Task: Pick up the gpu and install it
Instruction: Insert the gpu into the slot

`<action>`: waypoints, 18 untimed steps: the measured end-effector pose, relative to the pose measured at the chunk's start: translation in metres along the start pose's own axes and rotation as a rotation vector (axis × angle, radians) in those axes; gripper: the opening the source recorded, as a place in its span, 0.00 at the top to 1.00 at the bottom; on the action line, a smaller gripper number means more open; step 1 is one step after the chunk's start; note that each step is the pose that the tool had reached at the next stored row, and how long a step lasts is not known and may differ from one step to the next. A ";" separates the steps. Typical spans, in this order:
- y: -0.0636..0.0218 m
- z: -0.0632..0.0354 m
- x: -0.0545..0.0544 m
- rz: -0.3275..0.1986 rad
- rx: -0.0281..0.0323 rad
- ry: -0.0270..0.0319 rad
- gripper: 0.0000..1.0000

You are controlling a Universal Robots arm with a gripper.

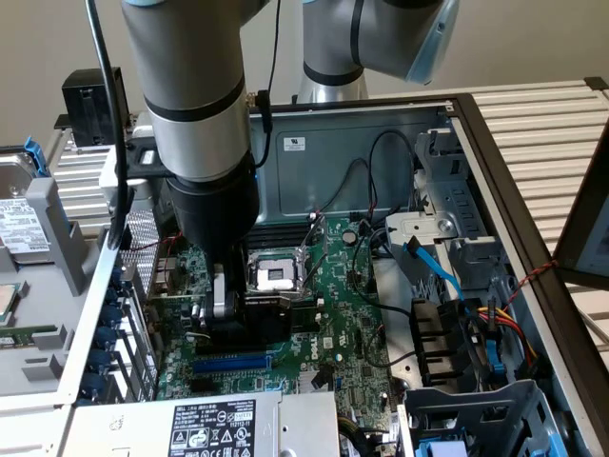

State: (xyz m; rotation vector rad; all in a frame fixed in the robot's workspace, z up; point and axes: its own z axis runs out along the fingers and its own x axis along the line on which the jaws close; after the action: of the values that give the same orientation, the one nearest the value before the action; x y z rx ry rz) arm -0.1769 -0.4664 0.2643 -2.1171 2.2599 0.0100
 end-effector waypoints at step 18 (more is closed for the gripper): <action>0.0023 0.0102 0.003 0.000 0.0000 0.0000 0.73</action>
State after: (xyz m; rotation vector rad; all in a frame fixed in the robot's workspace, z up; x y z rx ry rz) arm -0.1790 -0.4684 0.2539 -2.1169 2.2601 0.0099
